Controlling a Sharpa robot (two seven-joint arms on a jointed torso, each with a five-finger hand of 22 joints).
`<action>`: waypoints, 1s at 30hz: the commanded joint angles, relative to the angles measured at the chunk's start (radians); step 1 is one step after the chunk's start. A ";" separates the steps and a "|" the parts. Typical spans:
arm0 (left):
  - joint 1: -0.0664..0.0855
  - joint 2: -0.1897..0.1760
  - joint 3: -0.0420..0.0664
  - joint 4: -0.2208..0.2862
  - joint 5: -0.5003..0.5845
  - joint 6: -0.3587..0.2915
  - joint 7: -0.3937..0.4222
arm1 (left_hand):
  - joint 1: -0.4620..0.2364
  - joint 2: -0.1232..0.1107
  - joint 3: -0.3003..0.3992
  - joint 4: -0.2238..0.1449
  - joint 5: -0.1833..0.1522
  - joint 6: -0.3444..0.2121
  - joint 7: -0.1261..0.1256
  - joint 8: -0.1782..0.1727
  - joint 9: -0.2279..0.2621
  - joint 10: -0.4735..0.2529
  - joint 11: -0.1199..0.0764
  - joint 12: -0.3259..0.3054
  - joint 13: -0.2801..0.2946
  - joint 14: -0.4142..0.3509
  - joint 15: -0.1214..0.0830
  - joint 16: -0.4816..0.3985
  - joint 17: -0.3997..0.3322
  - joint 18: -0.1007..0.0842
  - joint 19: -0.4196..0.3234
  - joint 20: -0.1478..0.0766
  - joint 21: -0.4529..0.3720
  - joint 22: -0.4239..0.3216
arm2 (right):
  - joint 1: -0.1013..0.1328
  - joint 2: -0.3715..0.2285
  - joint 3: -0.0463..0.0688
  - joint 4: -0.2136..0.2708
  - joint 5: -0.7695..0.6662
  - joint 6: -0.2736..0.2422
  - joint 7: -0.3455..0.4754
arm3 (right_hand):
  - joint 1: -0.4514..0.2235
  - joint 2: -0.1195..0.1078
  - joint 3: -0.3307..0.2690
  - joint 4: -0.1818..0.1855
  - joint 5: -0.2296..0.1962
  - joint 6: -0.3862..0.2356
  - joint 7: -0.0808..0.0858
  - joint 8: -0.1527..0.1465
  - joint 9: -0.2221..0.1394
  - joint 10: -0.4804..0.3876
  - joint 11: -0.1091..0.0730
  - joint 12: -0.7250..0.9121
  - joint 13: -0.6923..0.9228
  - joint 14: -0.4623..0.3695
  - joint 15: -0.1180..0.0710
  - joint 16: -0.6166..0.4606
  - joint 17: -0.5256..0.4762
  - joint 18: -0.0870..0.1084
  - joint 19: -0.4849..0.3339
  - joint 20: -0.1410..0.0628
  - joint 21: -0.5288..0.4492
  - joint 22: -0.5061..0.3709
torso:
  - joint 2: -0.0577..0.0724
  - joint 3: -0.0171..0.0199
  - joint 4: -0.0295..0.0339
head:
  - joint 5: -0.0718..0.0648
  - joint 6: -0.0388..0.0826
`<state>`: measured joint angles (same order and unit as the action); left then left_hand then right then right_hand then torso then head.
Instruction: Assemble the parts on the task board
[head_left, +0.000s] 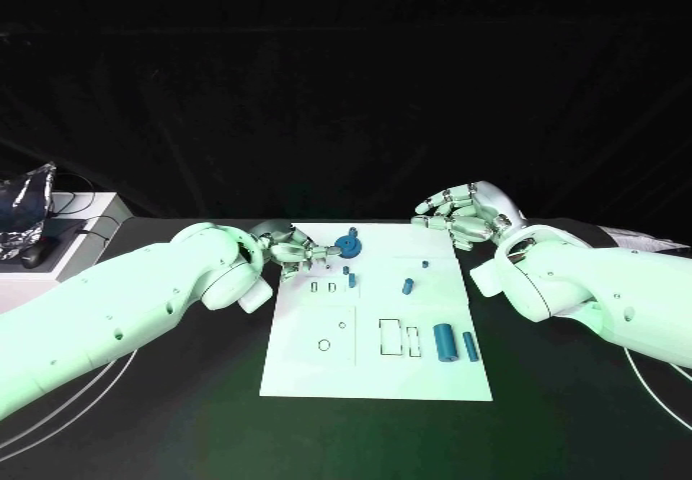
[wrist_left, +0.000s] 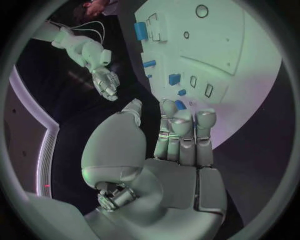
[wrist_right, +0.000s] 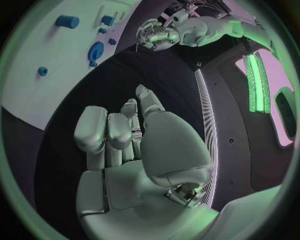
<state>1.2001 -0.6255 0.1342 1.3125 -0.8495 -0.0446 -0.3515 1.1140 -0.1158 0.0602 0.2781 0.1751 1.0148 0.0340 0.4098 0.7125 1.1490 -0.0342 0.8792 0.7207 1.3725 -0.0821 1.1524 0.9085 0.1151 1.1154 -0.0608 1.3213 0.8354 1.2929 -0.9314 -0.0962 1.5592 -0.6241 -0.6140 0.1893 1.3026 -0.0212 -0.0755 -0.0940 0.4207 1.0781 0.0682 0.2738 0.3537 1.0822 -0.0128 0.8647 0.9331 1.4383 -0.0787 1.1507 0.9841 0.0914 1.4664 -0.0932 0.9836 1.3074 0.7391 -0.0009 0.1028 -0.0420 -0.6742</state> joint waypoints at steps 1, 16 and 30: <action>0.021 0.037 -0.013 -0.037 -0.070 0.143 -0.126 | 0.003 0.016 0.003 -0.005 0.002 0.001 0.007 -0.017 0.003 -0.003 0.007 -0.008 0.002 0.003 0.004 0.004 0.011 -0.007 0.004 0.001 0.004 0.012 | -0.003 0.002 0.000 -0.001 -0.025 -0.004 -0.017 | -0.003 -0.009 -0.004 -0.005 0.013 -0.003 0.004 -0.010 0.003 0.006 0.002 -0.005 0.004 0.002 0.001 0.004 0.002 -0.008 0.049 0.001 0.004 0.133 | -0.005 -0.0001 -0.0062 | 0.004 -0.002; 0.062 0.163 -0.038 -0.151 -0.106 0.253 -0.207 | -0.016 -0.011 0.130 -0.022 0.001 0.004 0.011 -0.056 0.066 -0.014 0.011 -0.018 0.004 -0.008 0.007 -0.021 0.017 -0.007 0.002 0.004 -0.015 0.044 | -0.008 0.019 -0.002 -0.011 -0.037 -0.008 -0.040 | -0.009 -0.017 -0.008 -0.014 0.074 0.007 0.006 -0.043 0.016 0.011 0.003 -0.020 0.023 0.003 0.002 0.001 0.007 -0.007 0.046 0.003 0.009 0.132 | -0.002 0.0022 -0.0147 | 0.013 -0.002; 0.067 0.212 -0.041 -0.200 -0.120 0.255 -0.222 | -0.021 -0.014 0.130 -0.018 0.002 0.009 0.010 -0.069 0.085 -0.017 0.010 -0.012 0.004 -0.008 0.008 -0.019 0.027 -0.007 0.006 0.005 -0.032 0.078 | -0.012 0.031 -0.002 -0.021 -0.040 -0.007 -0.051 | -0.011 -0.018 -0.012 -0.014 0.079 0.008 0.007 -0.049 0.020 0.011 0.003 -0.024 0.027 0.003 0.002 0.000 0.008 -0.006 0.045 0.003 0.005 0.131 | 0.000 -0.0005 -0.0144 | 0.012 0.005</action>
<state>1.2659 -0.4173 0.0929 1.1156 -0.9496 0.1867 -0.5609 1.0979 -0.1271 0.1919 0.2619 0.1750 1.0222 0.0413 0.3457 0.7963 1.1398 -0.0250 0.8626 0.7247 1.3683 -0.0748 1.1357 0.9342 0.1153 1.1173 -0.0588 1.2901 0.9117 1.2819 -0.9015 -0.0981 1.5383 -0.6517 -0.6225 0.1401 1.2935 -0.0304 -0.0836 -0.1078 0.4958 1.0819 0.0721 0.2278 0.3721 1.0876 -0.0076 0.8440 0.9591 1.4383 -0.0786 1.1521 0.9913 0.0915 1.4661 -0.0928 0.9883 1.3081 0.7380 0.0006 0.0873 -0.0288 -0.6680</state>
